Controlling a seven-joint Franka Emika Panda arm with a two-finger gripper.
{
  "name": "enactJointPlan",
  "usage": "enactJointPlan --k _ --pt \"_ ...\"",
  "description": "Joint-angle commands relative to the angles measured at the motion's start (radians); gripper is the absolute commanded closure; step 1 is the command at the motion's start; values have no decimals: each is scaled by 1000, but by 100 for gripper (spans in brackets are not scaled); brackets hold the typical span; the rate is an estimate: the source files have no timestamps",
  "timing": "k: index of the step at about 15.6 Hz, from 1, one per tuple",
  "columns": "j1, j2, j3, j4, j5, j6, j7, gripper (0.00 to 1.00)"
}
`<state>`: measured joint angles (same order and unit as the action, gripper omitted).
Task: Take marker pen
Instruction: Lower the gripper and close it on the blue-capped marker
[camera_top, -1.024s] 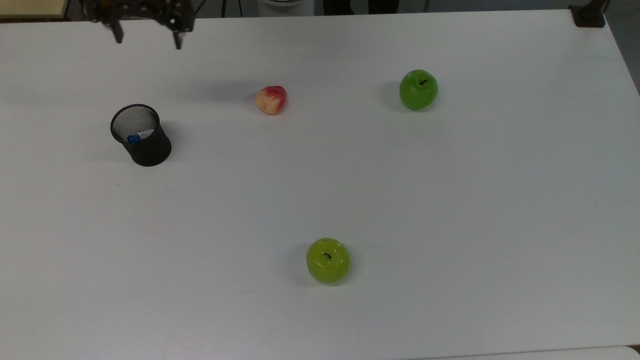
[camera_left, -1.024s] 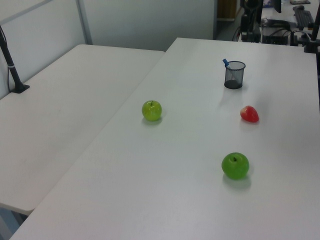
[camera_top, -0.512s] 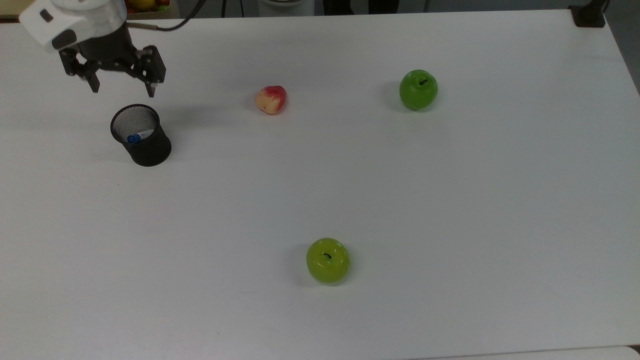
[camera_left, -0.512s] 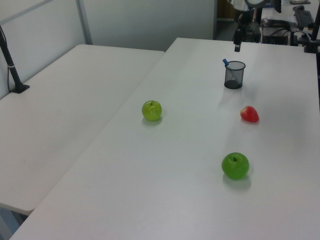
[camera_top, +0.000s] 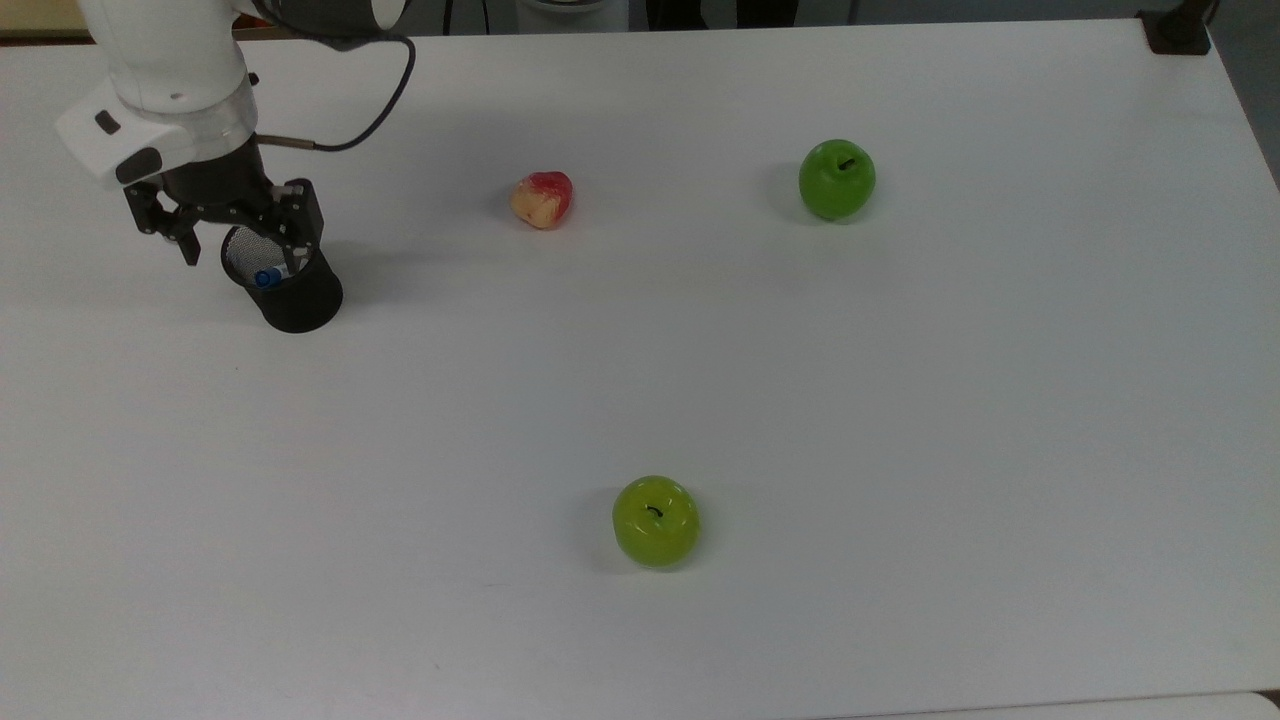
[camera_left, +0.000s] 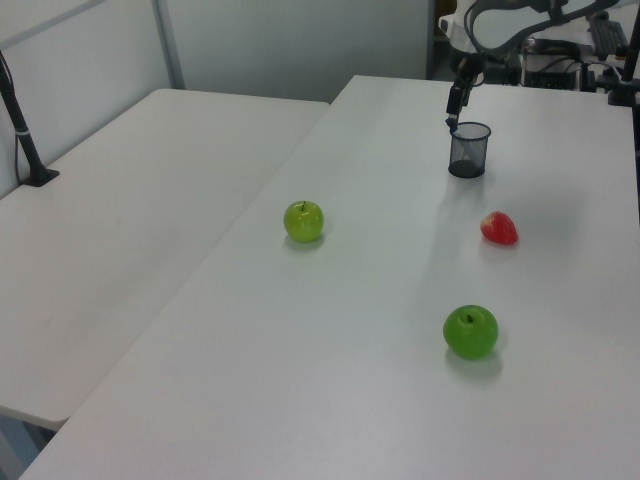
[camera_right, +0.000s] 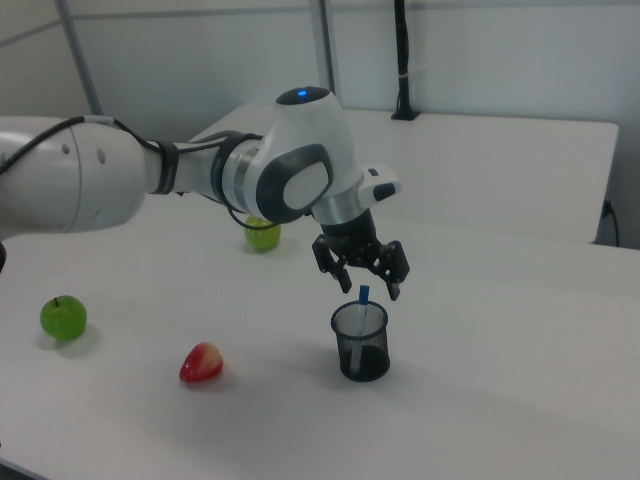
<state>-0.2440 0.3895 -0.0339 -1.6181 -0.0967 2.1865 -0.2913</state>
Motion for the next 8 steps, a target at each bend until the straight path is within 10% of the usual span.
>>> enactJointPlan --k 1,8 --pt "-1 20 0 14 22 33 -17 32" --pt "8 19 6 9 28 32 -16 63"
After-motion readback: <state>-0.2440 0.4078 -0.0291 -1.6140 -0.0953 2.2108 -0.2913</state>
